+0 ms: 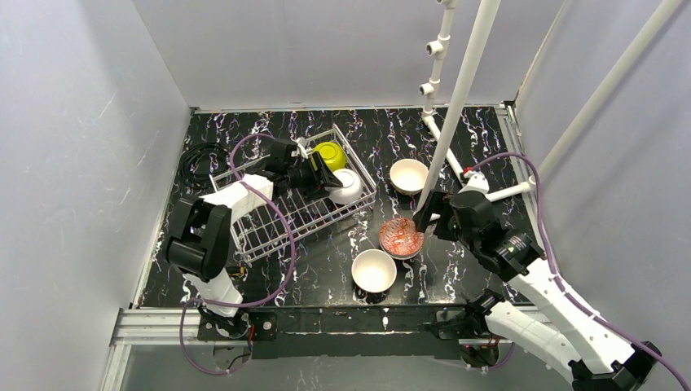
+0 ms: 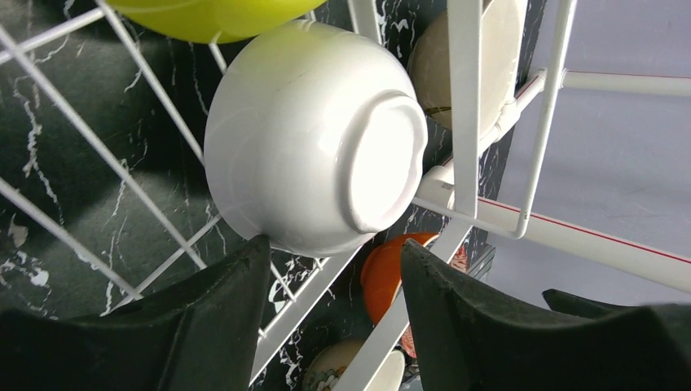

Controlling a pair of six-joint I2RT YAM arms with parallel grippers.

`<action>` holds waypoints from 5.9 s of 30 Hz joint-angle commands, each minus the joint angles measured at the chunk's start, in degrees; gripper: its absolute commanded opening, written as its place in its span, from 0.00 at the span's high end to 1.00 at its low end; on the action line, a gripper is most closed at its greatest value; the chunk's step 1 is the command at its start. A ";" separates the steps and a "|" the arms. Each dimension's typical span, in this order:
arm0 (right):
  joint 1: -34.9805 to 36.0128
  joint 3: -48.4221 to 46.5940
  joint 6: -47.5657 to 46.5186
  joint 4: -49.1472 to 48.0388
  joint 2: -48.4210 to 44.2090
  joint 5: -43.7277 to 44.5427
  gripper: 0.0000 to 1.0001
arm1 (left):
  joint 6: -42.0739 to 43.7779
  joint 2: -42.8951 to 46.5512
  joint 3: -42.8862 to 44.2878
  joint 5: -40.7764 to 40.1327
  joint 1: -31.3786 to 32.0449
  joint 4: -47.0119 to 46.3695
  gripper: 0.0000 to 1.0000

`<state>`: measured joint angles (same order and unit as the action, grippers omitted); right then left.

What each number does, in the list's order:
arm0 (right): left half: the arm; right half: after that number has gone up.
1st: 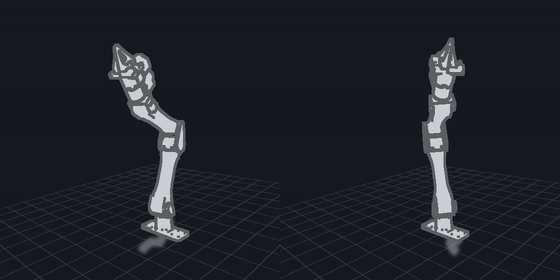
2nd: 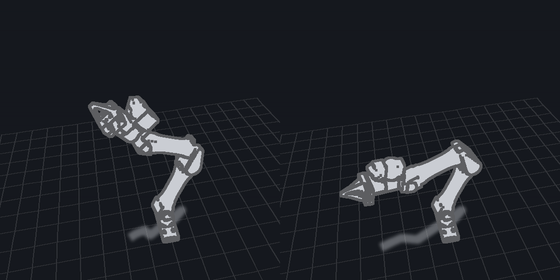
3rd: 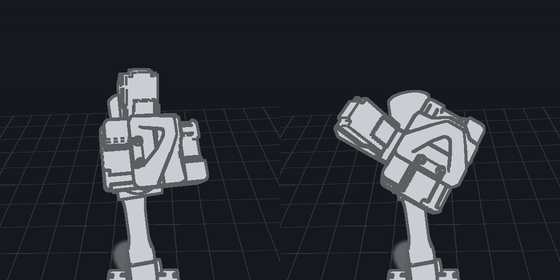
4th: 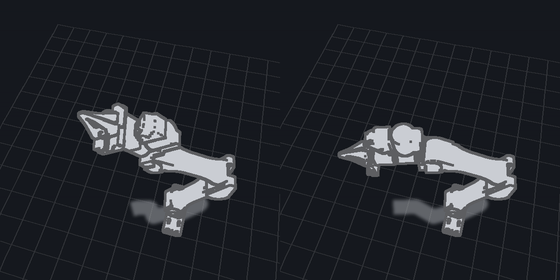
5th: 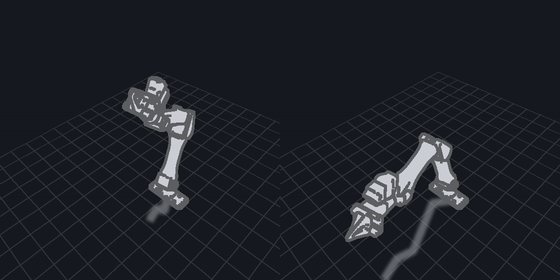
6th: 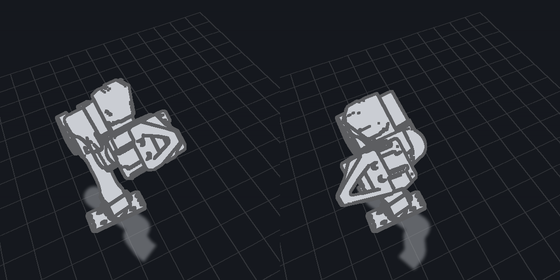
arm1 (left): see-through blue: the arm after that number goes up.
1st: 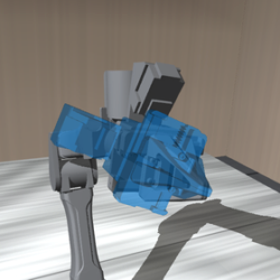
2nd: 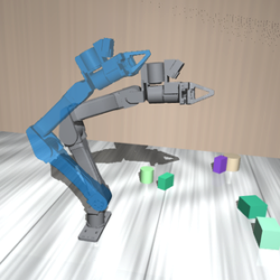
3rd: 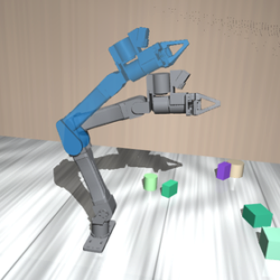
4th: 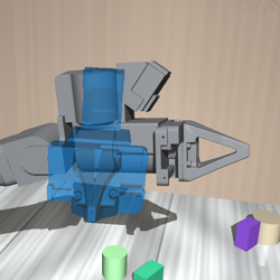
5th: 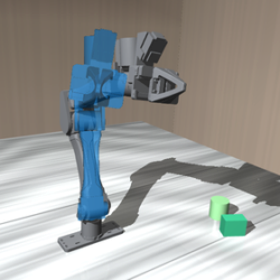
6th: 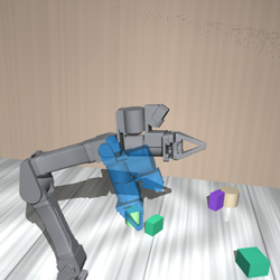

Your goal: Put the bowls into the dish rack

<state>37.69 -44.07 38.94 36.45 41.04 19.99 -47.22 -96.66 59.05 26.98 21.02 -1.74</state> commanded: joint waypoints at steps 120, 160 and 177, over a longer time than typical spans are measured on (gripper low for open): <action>0.32 -8.58 14.17 12.33 3.85 -7.06 0.99 | 84.11 -0.40 27.07 -18.15 48.30 39.46 0.68; 0.30 -7.81 17.81 6.91 -8.09 6.62 0.25 | 61.47 15.44 18.00 -5.91 34.08 29.69 1.00; 0.32 -2.58 15.49 9.36 -11.94 1.35 0.22 | 30.26 32.09 3.34 -17.93 17.13 7.15 1.00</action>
<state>37.89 -47.94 55.31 45.32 30.20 23.11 -7.22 -68.42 64.25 12.58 40.45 14.02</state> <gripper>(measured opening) 0.775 0.047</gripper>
